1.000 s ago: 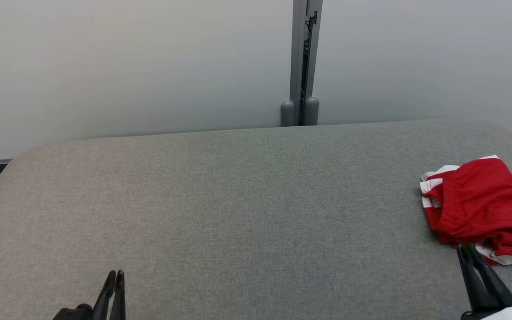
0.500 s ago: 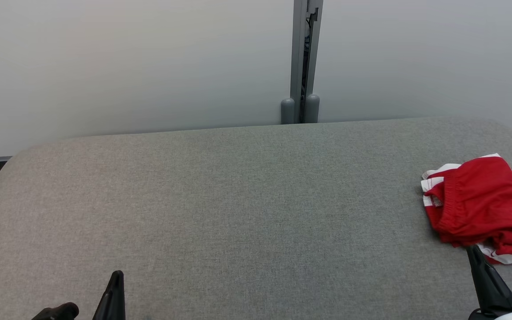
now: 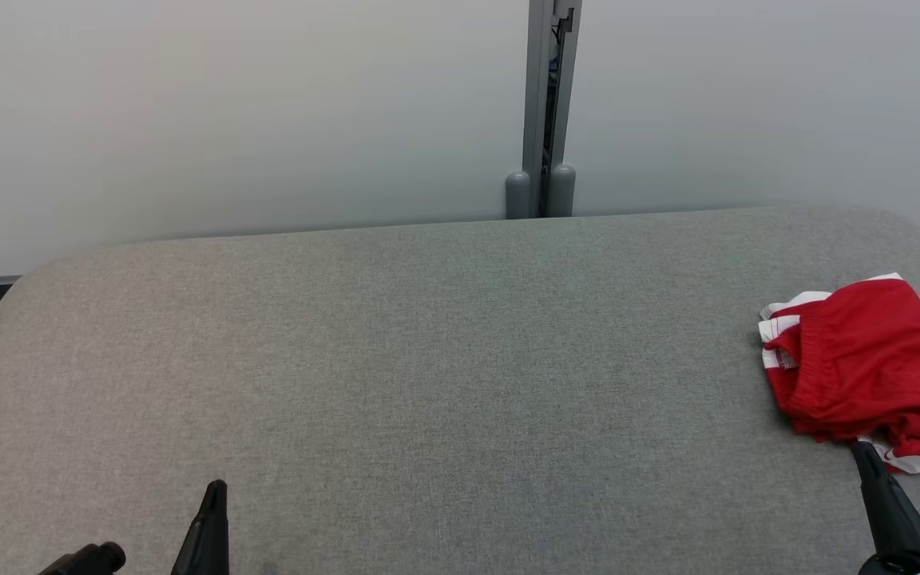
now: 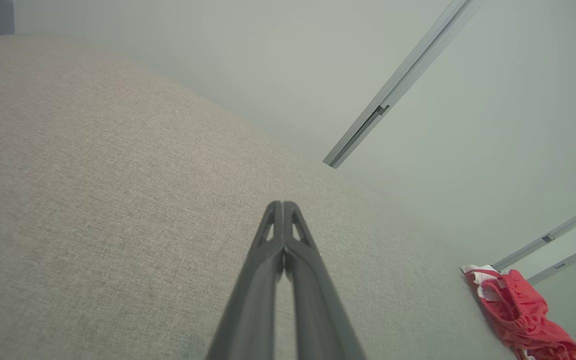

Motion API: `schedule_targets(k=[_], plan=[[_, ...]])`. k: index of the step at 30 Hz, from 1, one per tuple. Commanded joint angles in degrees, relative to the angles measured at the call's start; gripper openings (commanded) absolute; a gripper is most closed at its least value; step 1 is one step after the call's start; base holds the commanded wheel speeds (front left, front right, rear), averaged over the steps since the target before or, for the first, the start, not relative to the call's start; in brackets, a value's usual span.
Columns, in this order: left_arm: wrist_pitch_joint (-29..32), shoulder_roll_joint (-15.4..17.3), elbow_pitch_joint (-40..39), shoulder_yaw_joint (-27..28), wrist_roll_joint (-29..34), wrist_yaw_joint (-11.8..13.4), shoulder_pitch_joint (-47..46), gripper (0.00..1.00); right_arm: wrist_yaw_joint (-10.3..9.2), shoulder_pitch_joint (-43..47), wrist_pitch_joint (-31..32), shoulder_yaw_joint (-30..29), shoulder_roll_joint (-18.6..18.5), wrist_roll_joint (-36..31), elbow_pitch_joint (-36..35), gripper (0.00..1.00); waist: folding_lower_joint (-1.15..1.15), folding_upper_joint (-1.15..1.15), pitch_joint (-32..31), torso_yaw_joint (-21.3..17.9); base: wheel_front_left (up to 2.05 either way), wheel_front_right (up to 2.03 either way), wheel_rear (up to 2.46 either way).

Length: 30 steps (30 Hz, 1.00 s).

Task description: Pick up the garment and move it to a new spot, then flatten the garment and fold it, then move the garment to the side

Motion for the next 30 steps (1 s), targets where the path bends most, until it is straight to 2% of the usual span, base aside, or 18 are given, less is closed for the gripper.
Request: schedule_targets(k=[1, 30], plan=[[0.16, 0.22, -1.07, 0.63, -1.37, -0.59, -1.27, 0.00, 0.01, 0.01, 0.29, -0.66, -0.30, 1.66, -1.27, 0.00, 0.00, 0.00, 0.02, 0.01, 0.00, 0.00, 0.00], [3.41, -2.16, -3.25, 2.84, -20.66, -5.49, -1.51, 0.00, 0.01, 1.61, 3.43, -3.26, 1.19, 23.10, -2.60, 0.00, 0.00, 0.00, 1.03, 0.20, 0.00, 0.00, 0.00]])
